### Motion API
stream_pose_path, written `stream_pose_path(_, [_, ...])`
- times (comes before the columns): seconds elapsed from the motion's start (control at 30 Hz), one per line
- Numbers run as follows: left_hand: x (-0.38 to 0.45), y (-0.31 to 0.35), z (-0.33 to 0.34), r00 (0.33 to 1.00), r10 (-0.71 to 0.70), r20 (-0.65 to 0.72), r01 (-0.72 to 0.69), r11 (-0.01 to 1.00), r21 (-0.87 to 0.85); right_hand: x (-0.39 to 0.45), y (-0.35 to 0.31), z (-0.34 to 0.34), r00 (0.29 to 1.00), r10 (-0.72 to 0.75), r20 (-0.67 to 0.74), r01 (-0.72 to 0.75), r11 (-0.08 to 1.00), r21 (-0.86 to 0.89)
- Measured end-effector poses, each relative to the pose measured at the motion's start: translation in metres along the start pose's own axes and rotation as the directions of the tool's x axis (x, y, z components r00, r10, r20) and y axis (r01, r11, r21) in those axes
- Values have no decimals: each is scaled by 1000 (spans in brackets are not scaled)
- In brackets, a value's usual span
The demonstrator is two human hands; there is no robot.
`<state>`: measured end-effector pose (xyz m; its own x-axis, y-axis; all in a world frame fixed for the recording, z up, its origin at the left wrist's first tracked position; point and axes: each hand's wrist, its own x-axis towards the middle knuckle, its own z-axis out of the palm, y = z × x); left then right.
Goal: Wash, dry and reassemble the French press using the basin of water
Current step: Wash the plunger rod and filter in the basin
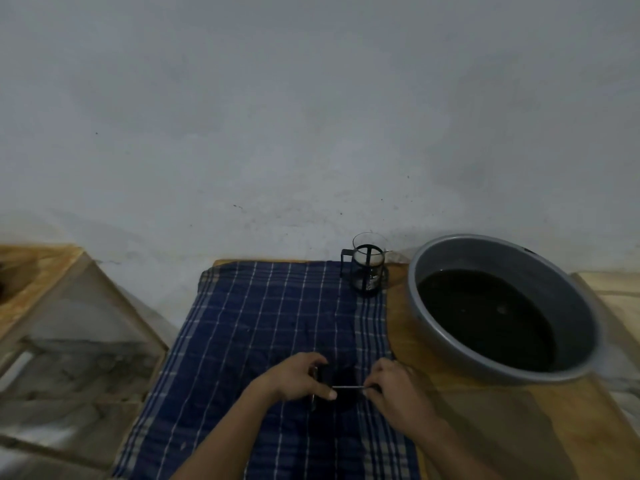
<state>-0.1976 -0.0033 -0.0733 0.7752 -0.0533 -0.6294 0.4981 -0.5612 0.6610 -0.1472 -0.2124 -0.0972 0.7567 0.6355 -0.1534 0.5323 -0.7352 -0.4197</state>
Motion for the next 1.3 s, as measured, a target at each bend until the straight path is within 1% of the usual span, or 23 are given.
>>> stream_pose_path(0.1, [-9, 15, -9, 999, 35, 6, -34, 997, -67, -6, 1, -17, 1000, -15, -3, 15, 995, 94])
stream_pose_path(0.17, [-17, 30, -20, 996, 89, -18, -91, 981, -174, -13, 0, -38, 1000, -14, -4, 15, 988, 152])
stream_pose_path(0.27, [-20, 64, -30, 981, 176, -86, -195, 917, -347, -24, 4, -80, 995, -1, -100, 25, 972, 235])
stream_pose_path(0.33, [-16, 96, -27, 962, 226, -151, -268, 885, -381, -33, 12, -110, 986, 41, -164, 4, 964, 265])
stream_pose_path(0.4, [-7, 125, -18, 942, 271, -197, -329, 859, -392, -38, 25, -138, 977, 86, -193, -27, 957, 290])
stream_pose_path(0.47, [7, 153, -5, 929, 303, -213, -364, 849, -383, -41, 44, -161, 965, 157, -207, -101, 961, 259])
stream_pose_path(0.53, [24, 177, 12, 928, 305, -215, -368, 843, -392, -40, 61, -178, 953, 213, -216, -186, 973, 139])
stream_pose_path(0.57, [32, 188, 19, 924, 308, -226, -375, 844, -383, -37, 66, -184, 950, 229, -215, -210, 972, 108])
stream_pose_path(0.63, [49, 211, 38, 922, 307, -236, -377, 853, -362, -34, 82, -190, 946, 243, -215, -221, 968, 120])
stream_pose_path(0.73, [73, 233, 64, 933, 259, -250, -338, 868, -363, -33, 108, -189, 941, 284, -183, -269, 958, 103])
stream_pose_path(0.8, [88, 242, 78, 935, 248, -255, -321, 895, -308, -34, 127, -187, 937, 303, -173, -293, 953, 81])
stream_pose_path(0.9, [106, 249, 95, 932, 228, -281, -297, 926, -235, -30, 147, -180, 950, 286, -125, -281, 958, 55])
stream_pose_path(1.07, [129, 253, 110, 940, 187, -287, -251, 945, -208, -19, 171, -173, 961, 262, -87, -256, 964, 71])
stream_pose_path(1.2, [140, 253, 107, 914, 168, -368, -220, 970, -104, -9, 181, -175, 968, 245, -61, -243, 970, 29])
stream_pose_path(1.3, [144, 248, 96, 906, 119, -407, -164, 983, -78, -5, 195, -176, 968, 252, 10, -252, 968, -12])
